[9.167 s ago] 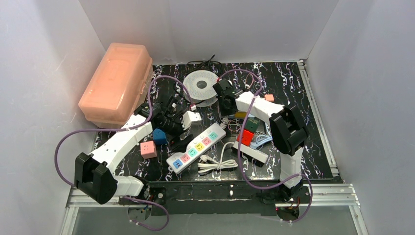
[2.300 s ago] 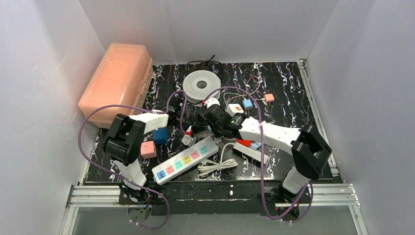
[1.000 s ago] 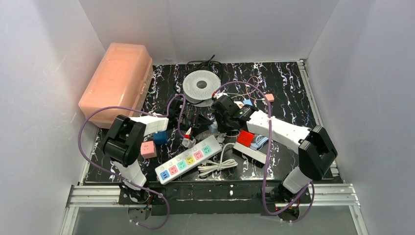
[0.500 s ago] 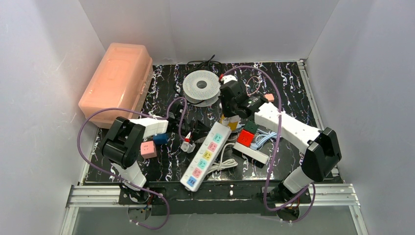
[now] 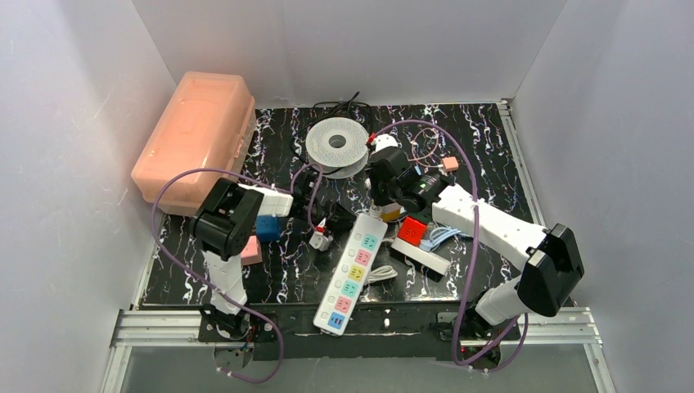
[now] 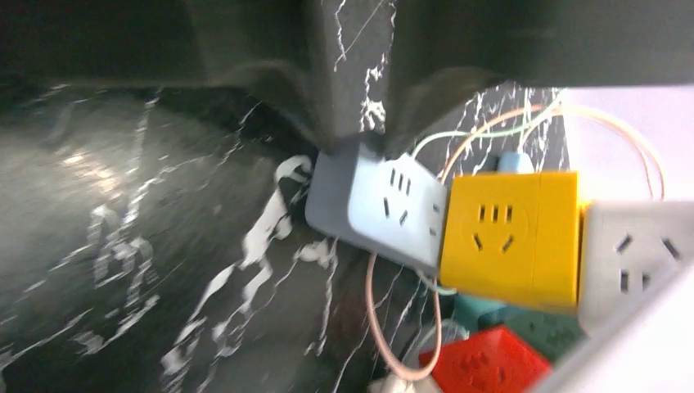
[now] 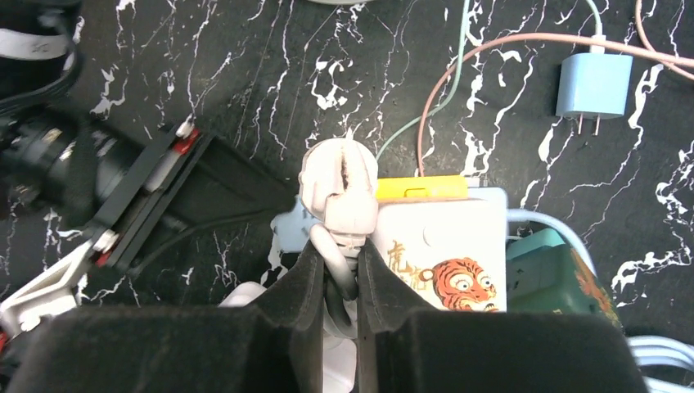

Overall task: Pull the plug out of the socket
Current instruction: Remove the plug from the socket.

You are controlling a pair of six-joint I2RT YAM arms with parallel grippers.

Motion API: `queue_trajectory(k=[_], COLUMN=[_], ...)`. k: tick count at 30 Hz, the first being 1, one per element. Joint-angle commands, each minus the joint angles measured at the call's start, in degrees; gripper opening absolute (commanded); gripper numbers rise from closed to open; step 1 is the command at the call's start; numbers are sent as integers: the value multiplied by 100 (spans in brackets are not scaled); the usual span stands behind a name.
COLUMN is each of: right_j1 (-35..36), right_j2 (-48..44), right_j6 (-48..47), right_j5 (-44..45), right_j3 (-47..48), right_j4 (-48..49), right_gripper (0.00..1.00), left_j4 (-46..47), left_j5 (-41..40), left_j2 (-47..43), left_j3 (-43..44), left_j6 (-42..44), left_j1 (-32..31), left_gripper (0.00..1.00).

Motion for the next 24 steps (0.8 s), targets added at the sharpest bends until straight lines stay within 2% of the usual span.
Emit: queue_trajectory(k=[1, 3, 6, 9, 12, 13, 14, 15, 19, 24], right_j1=[-29, -29, -35, -53, -78, -81, -88, -90, -82, -42], right_j2=[-285, -288, -272, -232, -224, -234, -255, -269, -222, 150], right_j6=[132, 129, 58, 10, -12, -20, -29, -26, -90, -249], right_j5=[261, 301, 313, 300, 283, 279, 272, 252, 29, -225], right_j3=[71, 146, 252, 379, 481, 500, 519, 544, 764, 1329], right_j4=[71, 47, 46, 36, 29, 19, 15, 19, 26, 13], right_gripper=[1, 1, 1, 1, 1, 1, 1, 1, 1, 1], left_j4=[819, 1207, 1599, 1865, 2217, 2407, 2556, 2746, 3239, 2882], left_j5=[-173, -228, -236, -305, -251, -200, -145, -122, -350, -1070], left_j2=[658, 846, 938, 883, 737, 682, 618, 538, 61, -879], left_j3=[403, 629, 792, 741, 581, 503, 434, 363, 114, 129], left_j6=[2909, 2678, 2430, 2208, 1932, 1809, 1699, 1549, 1063, 836], left_j1=[82, 87, 86, 91, 86, 86, 86, 86, 167, 590], left_gripper=[0, 3, 37, 52, 77, 82, 93, 98, 98, 98])
